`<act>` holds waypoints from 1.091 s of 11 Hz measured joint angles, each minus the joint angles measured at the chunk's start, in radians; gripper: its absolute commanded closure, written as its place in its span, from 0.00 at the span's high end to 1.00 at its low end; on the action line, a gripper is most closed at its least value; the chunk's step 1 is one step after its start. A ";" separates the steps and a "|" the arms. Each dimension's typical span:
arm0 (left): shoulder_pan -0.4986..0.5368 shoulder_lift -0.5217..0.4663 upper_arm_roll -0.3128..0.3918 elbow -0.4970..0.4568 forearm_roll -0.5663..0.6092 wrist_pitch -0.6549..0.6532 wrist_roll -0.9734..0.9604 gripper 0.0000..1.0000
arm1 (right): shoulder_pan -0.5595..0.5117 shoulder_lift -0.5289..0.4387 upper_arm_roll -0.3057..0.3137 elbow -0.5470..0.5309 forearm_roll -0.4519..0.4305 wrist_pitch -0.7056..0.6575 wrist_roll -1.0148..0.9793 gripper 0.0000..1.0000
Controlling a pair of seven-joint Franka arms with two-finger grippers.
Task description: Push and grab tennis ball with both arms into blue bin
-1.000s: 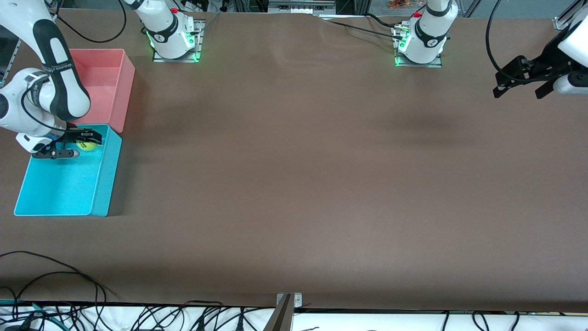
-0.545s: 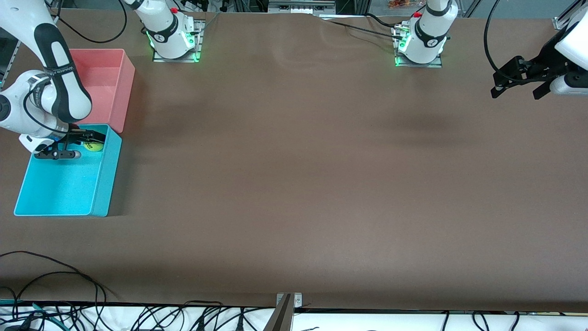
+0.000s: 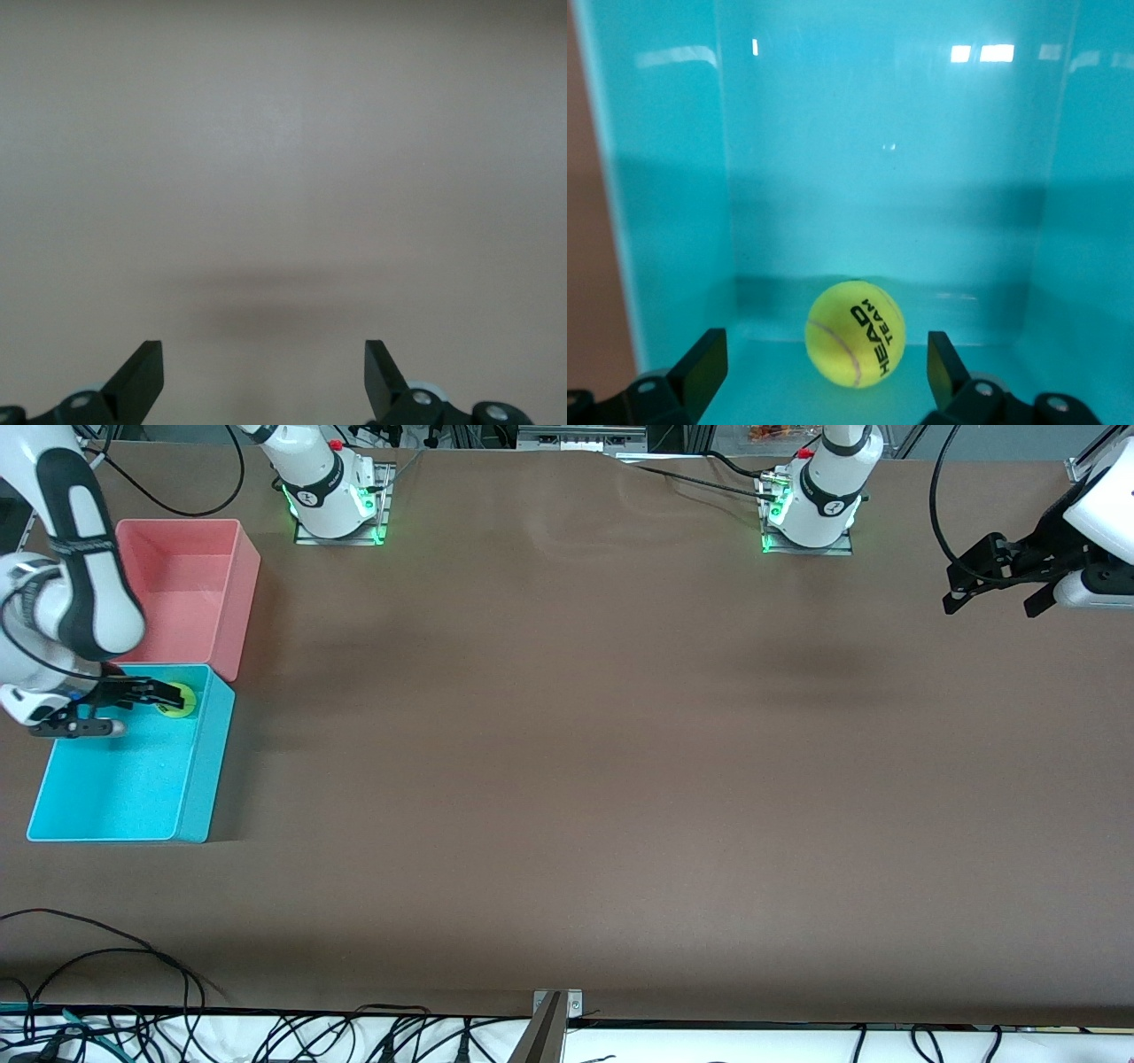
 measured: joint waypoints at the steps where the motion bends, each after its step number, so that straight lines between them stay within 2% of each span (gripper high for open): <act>1: 0.000 0.000 0.001 0.000 0.000 0.000 0.000 1.00 | 0.000 -0.015 0.000 0.081 0.000 -0.119 0.000 1.00; 4: 0.000 0.002 0.004 0.000 0.000 -0.004 0.000 1.00 | 0.004 -0.035 0.003 0.330 0.001 -0.466 0.027 1.00; 6: -0.003 0.004 0.004 0.000 0.000 -0.006 0.000 1.00 | 0.009 -0.039 0.008 0.488 -0.003 -0.641 0.035 1.00; 9: -0.005 0.004 0.003 0.001 0.000 -0.006 0.000 1.00 | 0.031 -0.040 0.010 0.678 -0.028 -0.790 0.064 1.00; 12: -0.008 0.004 -0.002 0.001 0.000 -0.006 0.000 1.00 | 0.072 -0.040 0.012 0.761 -0.035 -0.868 0.141 1.00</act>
